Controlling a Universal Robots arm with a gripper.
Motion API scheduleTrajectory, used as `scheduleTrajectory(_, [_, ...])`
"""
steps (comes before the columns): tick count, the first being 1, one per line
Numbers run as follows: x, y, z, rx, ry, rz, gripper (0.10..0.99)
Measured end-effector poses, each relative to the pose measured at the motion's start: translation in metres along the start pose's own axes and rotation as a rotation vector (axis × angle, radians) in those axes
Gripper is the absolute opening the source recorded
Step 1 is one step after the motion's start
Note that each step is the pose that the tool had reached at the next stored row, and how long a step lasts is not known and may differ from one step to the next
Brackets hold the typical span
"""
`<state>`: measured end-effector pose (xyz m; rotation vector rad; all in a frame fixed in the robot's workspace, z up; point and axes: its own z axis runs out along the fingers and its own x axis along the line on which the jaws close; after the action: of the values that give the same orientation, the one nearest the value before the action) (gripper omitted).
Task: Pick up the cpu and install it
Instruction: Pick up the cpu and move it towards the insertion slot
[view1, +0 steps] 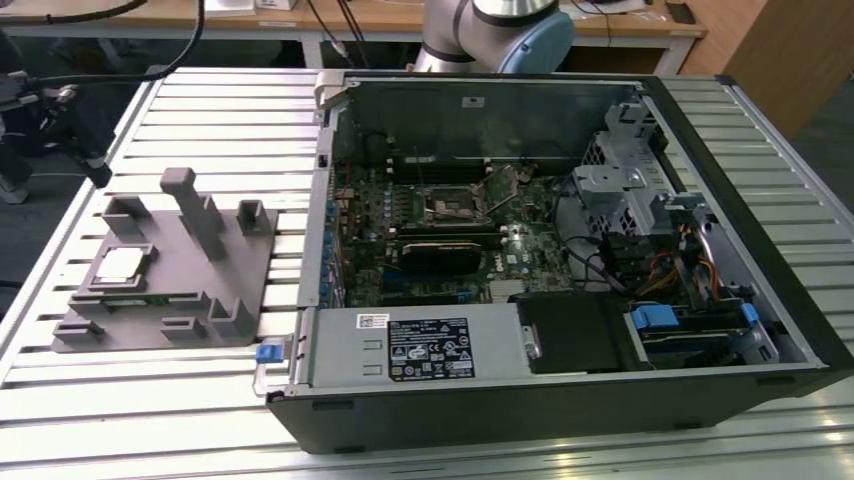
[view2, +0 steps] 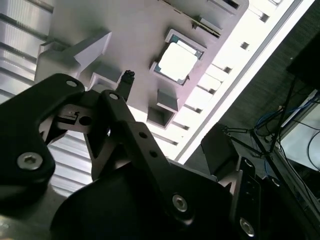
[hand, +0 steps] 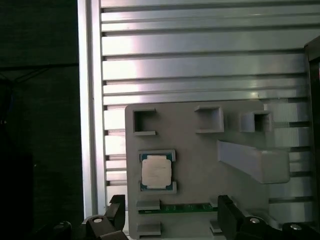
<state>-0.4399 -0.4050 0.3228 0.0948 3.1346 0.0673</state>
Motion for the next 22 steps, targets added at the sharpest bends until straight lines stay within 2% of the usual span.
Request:
scheduleTrajectory(12, [0.0001,-0.0013,0.0211,0.000,0.0022,0.001,0.820])
scheduleTrajectory(15, [0.0003,-0.0014,0.0254,-0.003,0.0029,0.001,0.820])
scheduleTrajectory(22, [0.0002,-0.0016,0.0269,-0.003,0.0029,0.001,0.820])
